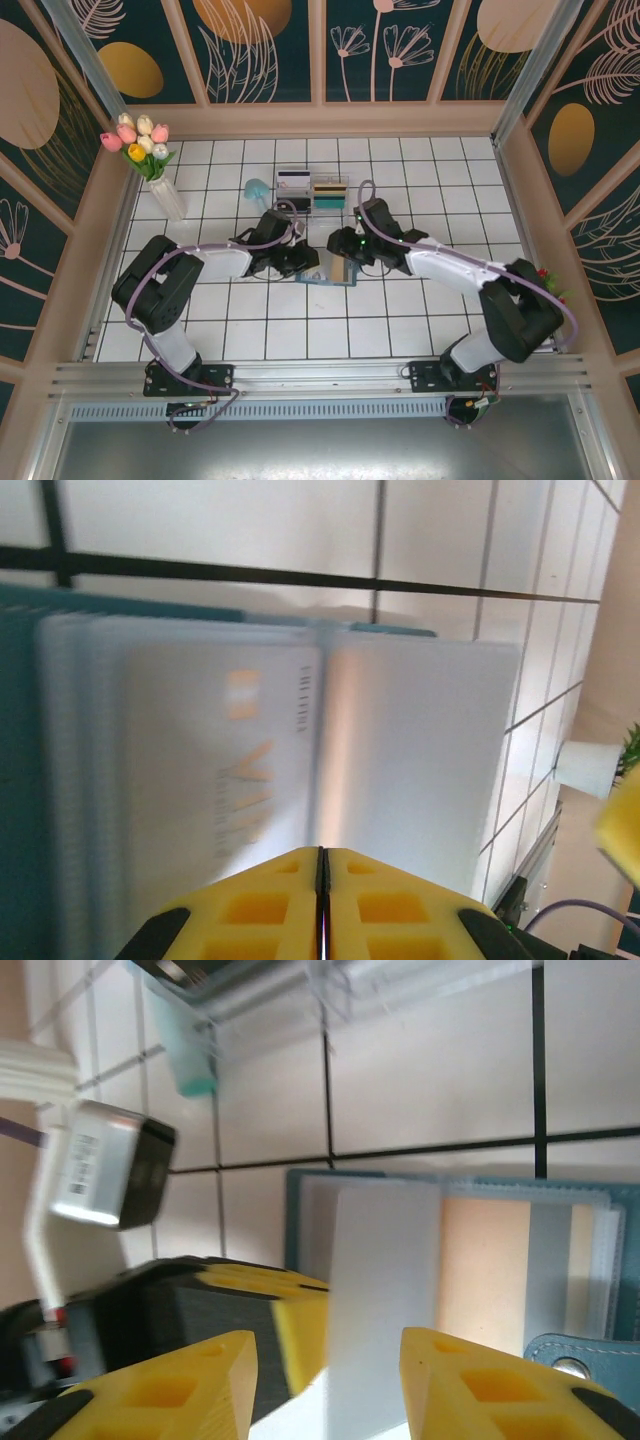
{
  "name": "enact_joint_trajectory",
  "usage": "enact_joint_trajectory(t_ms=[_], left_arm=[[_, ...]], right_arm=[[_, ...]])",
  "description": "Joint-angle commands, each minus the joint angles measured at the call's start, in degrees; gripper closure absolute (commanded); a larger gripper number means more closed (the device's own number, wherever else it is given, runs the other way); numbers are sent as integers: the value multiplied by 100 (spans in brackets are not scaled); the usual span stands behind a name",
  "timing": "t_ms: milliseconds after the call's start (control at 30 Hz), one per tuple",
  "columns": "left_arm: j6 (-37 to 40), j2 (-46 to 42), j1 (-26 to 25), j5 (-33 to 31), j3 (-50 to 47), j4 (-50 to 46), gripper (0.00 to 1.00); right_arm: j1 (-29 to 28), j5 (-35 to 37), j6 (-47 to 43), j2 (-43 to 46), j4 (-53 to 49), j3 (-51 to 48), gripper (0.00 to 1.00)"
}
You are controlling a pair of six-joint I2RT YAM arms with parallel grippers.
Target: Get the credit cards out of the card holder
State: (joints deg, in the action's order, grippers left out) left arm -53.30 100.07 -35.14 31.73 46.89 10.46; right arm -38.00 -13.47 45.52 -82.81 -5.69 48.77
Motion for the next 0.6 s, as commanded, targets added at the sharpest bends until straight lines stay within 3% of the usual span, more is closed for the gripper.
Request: enact_joint_trajectory(t_ms=[0, 167, 433, 567], left_arm=[[-4, 82, -170, 170, 319, 277, 88], [68, 480, -440, 108, 727, 133, 87], [450, 325, -419, -314, 848, -526, 79], [463, -116, -276, -772, 760, -747, 79]], right_arm=[[88, 449, 150, 492, 81, -198, 52], [277, 587, 254, 920, 188, -416, 47], [408, 489, 216, 1030, 178, -335, 44], [411, -34, 175, 765, 352, -290, 46]])
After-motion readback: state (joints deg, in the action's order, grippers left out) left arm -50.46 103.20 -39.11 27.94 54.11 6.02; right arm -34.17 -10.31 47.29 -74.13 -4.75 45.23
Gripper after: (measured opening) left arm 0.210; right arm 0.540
